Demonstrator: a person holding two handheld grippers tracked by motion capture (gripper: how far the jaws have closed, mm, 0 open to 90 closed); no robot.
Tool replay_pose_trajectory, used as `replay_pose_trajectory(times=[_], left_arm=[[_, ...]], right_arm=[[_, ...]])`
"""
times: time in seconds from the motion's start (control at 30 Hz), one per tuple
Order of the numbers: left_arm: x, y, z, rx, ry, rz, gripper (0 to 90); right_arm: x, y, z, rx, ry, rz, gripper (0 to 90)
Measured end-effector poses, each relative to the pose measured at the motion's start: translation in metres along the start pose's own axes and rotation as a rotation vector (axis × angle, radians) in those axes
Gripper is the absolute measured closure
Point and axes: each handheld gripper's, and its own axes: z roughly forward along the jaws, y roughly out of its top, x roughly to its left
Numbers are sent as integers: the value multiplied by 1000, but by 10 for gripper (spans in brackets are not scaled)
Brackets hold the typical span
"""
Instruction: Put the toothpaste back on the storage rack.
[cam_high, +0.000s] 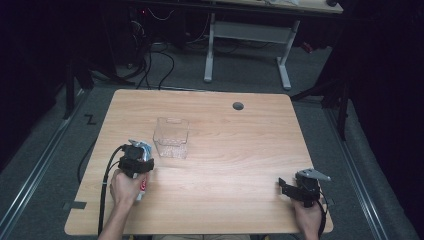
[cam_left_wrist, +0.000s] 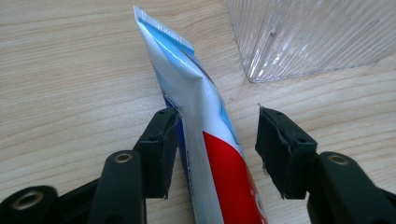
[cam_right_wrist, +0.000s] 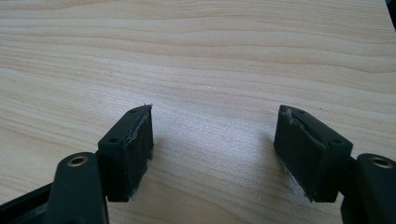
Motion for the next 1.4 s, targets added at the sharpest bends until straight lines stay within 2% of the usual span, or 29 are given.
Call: replay_pose_trajectory(times=[0.27, 0.53, 0.7, 0.87, 1.13, 1.4], left_arm=[[4, 1, 4, 26, 0, -27, 556], [7, 3, 10, 57, -4, -63, 542], [7, 4, 11, 65, 4, -62, 549], [4, 11, 14, 89, 38, -49, 563], [11, 15, 17, 107, 30, -84, 598], [16, 19, 16, 131, 18, -86, 666]], right_arm=[[0, 0, 0, 1, 0, 1, 285], [0, 0, 0, 0, -1, 1, 285], [1, 0, 0, 2, -2, 2, 285], [1, 0, 0, 2, -2, 2, 285], [0, 0, 0, 1, 0, 2, 284], [0, 0, 0, 2, 1, 3, 284]])
